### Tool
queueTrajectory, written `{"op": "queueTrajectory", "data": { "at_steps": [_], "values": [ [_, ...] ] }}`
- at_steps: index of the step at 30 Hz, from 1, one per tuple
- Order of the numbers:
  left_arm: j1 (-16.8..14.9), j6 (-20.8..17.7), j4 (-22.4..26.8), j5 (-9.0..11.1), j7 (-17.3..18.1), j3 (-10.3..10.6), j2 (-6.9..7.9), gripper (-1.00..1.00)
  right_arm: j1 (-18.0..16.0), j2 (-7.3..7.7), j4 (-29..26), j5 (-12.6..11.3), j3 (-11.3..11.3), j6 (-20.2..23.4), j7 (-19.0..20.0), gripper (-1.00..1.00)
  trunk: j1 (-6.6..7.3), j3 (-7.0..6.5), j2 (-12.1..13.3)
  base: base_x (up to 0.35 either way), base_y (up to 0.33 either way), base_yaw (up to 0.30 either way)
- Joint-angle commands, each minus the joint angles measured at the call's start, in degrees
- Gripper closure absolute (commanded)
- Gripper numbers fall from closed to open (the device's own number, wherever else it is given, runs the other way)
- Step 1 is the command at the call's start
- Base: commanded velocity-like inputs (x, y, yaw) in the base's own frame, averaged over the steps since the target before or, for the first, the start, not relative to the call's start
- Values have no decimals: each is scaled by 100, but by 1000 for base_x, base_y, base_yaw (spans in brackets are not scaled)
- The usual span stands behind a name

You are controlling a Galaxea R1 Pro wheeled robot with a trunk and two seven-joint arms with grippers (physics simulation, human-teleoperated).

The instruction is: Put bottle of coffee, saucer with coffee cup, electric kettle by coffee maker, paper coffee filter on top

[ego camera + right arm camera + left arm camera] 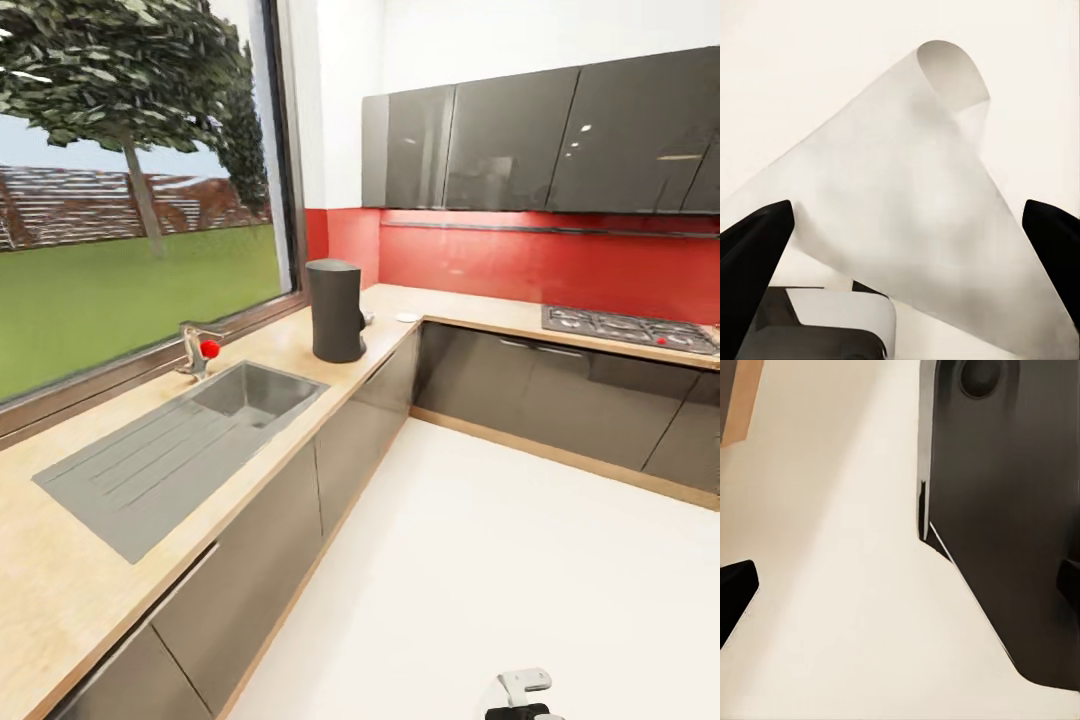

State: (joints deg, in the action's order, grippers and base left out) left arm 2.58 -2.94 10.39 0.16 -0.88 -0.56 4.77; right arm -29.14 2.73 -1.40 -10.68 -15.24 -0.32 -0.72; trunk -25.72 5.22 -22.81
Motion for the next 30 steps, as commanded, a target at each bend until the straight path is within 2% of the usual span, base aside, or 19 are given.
{"op": "queueTrajectory", "data": {
  "at_steps": [1, 6, 30],
  "values": [
    [6, -31, 24, 2, -9, -5, -4, -100, -4, 0, -1, -57, -49, -3, -7, 100, -6, 17, -11, 311, -137, -208],
    [6, -27, 24, -4, -9, -1, -9, -100, -4, -1, -1, -46, -53, -9, 0, 100, -6, 34, -11, 311, -137, -107],
    [6, -22, 40, -7, -9, 4, -21, -100, 93, -44, -1, -31, -67, -12, 7, 100, -6, 35, -11, 311, -146, -2]
  ]
}}
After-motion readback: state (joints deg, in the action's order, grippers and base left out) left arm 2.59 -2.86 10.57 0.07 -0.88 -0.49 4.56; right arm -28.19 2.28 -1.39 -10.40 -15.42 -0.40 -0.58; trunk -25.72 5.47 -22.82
